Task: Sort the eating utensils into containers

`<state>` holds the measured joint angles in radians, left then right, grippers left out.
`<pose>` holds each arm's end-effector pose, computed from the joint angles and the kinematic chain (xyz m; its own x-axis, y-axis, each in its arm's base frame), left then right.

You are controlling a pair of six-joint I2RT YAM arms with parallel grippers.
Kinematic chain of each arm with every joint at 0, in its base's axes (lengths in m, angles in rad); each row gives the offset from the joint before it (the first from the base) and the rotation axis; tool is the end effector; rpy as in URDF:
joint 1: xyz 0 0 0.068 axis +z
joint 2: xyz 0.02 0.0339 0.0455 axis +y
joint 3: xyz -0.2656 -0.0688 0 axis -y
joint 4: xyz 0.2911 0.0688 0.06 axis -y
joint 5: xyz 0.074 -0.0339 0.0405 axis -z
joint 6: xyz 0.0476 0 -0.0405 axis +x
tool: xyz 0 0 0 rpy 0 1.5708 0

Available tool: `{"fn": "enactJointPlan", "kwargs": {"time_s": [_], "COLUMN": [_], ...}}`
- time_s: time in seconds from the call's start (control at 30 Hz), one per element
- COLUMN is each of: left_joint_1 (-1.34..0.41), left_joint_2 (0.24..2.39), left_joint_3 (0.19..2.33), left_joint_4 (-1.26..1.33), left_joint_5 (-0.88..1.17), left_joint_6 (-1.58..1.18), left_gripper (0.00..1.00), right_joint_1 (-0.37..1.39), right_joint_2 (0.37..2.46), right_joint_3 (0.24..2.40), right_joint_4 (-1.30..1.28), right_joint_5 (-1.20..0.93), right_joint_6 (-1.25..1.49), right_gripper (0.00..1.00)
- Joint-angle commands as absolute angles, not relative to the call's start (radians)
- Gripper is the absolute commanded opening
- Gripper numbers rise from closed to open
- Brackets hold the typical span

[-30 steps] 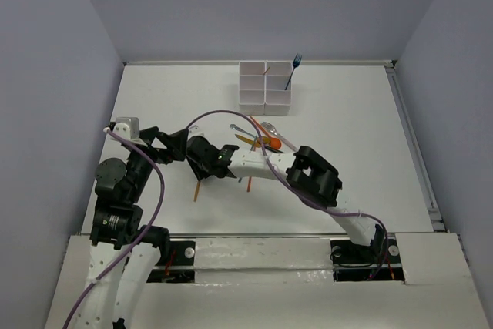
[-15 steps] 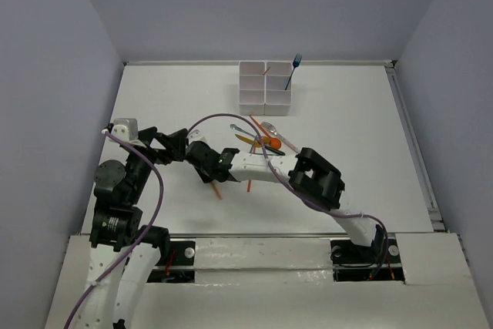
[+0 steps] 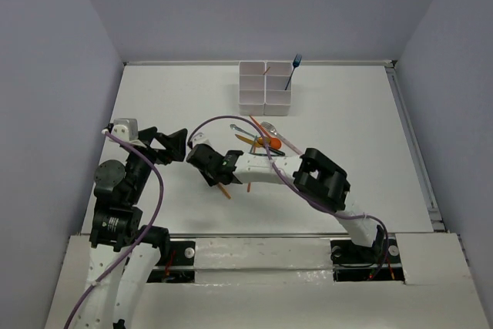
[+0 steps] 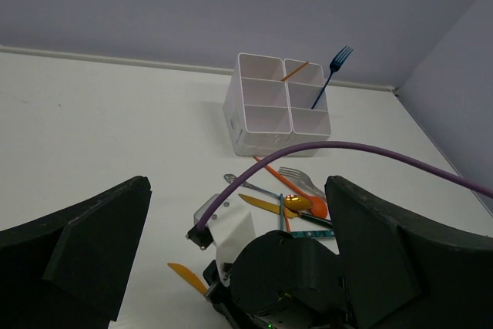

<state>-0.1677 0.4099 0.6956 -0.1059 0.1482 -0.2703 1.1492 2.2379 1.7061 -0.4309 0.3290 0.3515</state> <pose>0.1545 -0.0333 0.3806 0.0876 -0.2827 -0.9552 0.3442 0.9084 -0.2373 0.2324 0.4806 0.1286 -0.5866 -0.5118 -0.6277 -0.6241 0.7796 -0.0523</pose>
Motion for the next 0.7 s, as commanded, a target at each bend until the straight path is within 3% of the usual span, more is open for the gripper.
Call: {"fn": "enactJointPlan", "kwargs": {"time_s": [0.0, 0.2, 0.43, 0.67], "left_joint_1": [-0.161, -0.161, -0.161, -0.161], "left_joint_2": [0.405, 0.41, 0.417, 0.425], "left_joint_3": [0.715, 0.715, 0.713, 0.709], "left_joint_4": [-0.074, -0.074, -0.074, -0.074], "left_joint_5": [0.153, 0.155, 0.163, 0.186], "left_joint_6": [-0.259, -0.261, -0.262, -0.264], "left_gripper": [0.99, 0.99, 0.99, 0.99], "right_joint_1": [1.16, 1.128, 1.013, 0.821], "right_joint_2": [2.28, 2.157, 1.856, 1.79], "right_joint_3": [1.64, 1.608, 1.453, 1.419], "right_joint_4": [-0.624, -0.487, -0.112, 0.282], "right_joint_5": [0.296, 0.31, 0.259, 0.251], "right_joint_6": [0.328, 0.339, 0.357, 0.313], "right_gripper": [0.0, 0.0, 0.0, 0.0]}}
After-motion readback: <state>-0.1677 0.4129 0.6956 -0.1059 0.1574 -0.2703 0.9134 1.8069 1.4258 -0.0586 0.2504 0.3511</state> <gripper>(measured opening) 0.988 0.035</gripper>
